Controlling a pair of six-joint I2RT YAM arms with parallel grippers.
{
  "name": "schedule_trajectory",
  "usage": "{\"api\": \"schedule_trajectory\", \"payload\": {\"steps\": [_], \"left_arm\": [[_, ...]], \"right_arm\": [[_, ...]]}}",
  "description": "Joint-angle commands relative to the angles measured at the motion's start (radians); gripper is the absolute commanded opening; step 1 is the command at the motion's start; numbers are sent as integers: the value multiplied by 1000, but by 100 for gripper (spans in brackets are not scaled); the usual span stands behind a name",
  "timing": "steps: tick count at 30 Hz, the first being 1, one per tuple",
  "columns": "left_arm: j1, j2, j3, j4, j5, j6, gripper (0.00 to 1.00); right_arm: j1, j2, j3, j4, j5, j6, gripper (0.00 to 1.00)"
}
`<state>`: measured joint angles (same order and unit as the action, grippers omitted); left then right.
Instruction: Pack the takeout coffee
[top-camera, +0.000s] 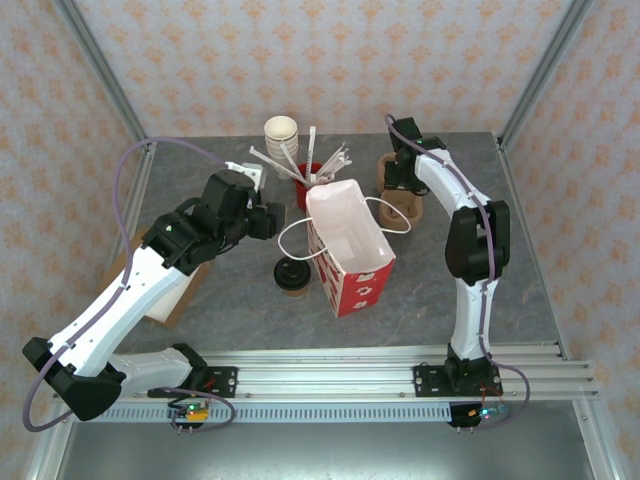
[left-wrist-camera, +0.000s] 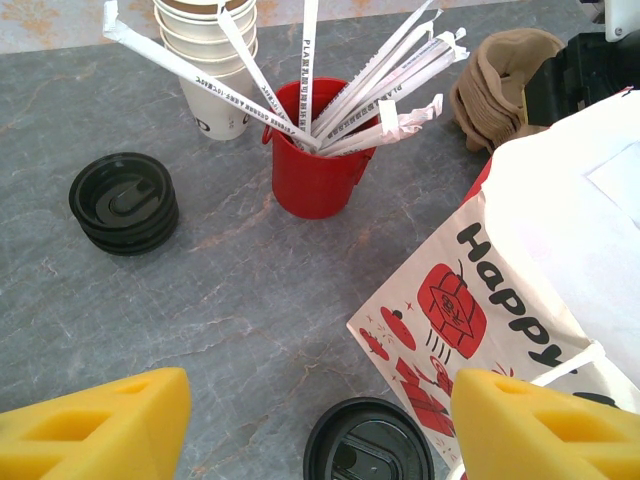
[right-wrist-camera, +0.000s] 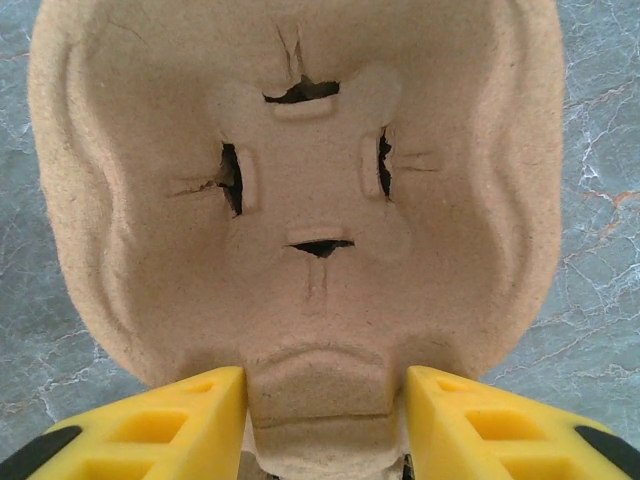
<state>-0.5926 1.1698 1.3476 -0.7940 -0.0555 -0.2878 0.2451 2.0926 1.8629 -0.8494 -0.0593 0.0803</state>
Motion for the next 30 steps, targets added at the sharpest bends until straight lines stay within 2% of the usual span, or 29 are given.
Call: {"api": "schedule_trajectory", "payload": {"steps": [1, 5, 16, 25, 30], "left_arm": [[9, -13, -8, 4, 0, -2, 70], [10, -15, -13, 6, -2, -2, 70], [10, -13, -20, 9, -2, 0, 70], [9, -22, -31, 19, -4, -6, 70], [10, -43, -44, 52, 5, -31, 70]], "right_arm": [[-7, 18, 33, -31, 19, -11, 46], [-6, 28, 38, -34, 22, -14, 44], [-7, -17, 68, -69, 38, -31, 31], [-6, -153, 83, -104, 50, -36, 29], [-6, -291, 75, -131, 92, -35, 28]]}}
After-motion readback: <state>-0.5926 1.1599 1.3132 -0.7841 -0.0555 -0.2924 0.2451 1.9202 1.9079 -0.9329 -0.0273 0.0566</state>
